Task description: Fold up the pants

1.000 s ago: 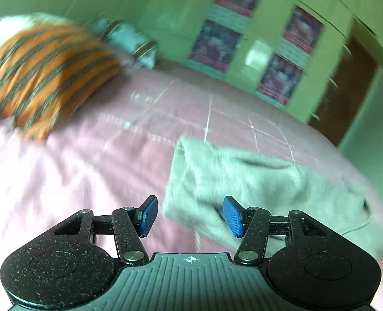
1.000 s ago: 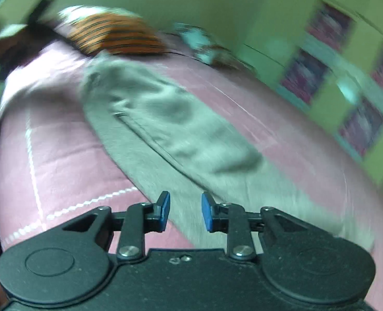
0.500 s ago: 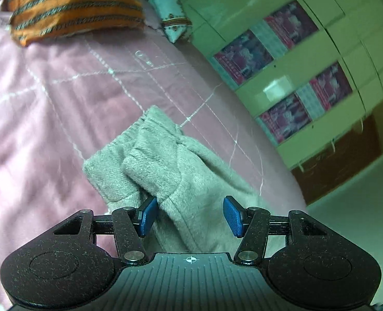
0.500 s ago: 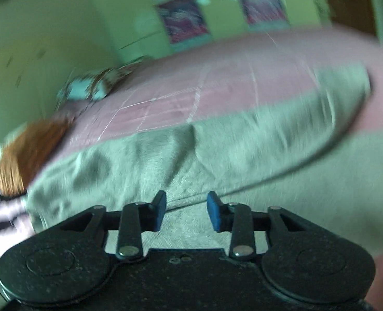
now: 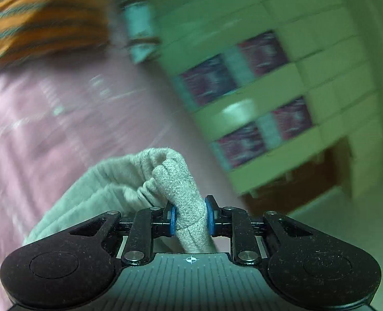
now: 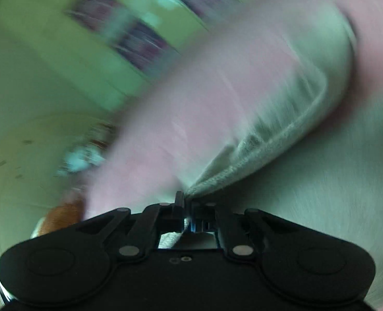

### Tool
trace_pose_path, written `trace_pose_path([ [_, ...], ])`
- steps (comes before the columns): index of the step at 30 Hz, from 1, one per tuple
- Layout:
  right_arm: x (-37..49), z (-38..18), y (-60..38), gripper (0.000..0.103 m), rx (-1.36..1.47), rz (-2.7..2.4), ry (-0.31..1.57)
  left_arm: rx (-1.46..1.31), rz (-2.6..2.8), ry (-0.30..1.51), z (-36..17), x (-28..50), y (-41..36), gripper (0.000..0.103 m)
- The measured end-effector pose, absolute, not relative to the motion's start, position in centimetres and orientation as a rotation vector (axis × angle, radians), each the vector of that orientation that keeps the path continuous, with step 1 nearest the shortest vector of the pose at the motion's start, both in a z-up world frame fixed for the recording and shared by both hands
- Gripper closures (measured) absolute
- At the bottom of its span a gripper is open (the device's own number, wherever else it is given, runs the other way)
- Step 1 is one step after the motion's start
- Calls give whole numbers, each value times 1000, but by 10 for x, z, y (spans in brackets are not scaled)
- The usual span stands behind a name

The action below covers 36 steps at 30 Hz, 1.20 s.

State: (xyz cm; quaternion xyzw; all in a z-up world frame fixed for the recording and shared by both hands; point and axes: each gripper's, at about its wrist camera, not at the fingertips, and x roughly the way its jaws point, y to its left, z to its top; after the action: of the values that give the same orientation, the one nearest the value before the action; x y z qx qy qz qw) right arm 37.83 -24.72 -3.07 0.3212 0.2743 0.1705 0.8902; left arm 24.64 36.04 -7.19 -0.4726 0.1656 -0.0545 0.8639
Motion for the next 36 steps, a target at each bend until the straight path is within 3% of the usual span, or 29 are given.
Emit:
trace_pose_path([
  [2,351,-27,-253,103,658,392,555,-918,-98,413,-80,241,363,80],
  [5,341,-77,-234,103,504,379,723,-822,57,705,-133,249,359,80],
  [7,347,-116,-228,103,552,326,878,-874,50,652,-148,240,358,80],
  [14,345,-106,-221,103,531,320,849,-879,31,623,-132,254,348,80],
  [18,324,-74,-234,103,533,387,704,-811,-1,588,-111,246,349,80],
  [22,339,-110,-229,103,493,328,859,-842,26,640,-141,251,351,80],
  [26,341,-112,-232,103,537,315,857,-826,50,629,-136,256,344,79],
  [27,340,-109,-232,100,528,317,861,-818,61,630,-131,256,341,75],
  [29,329,-101,-239,93,508,328,843,-770,116,604,-116,242,333,54],
  [30,322,-94,-244,91,485,320,810,-712,160,587,-108,228,331,15],
  [31,316,-89,-248,91,466,310,786,-633,231,575,-97,220,320,3],
  [36,307,-55,-264,91,288,195,618,-296,220,576,-58,212,243,3],
])
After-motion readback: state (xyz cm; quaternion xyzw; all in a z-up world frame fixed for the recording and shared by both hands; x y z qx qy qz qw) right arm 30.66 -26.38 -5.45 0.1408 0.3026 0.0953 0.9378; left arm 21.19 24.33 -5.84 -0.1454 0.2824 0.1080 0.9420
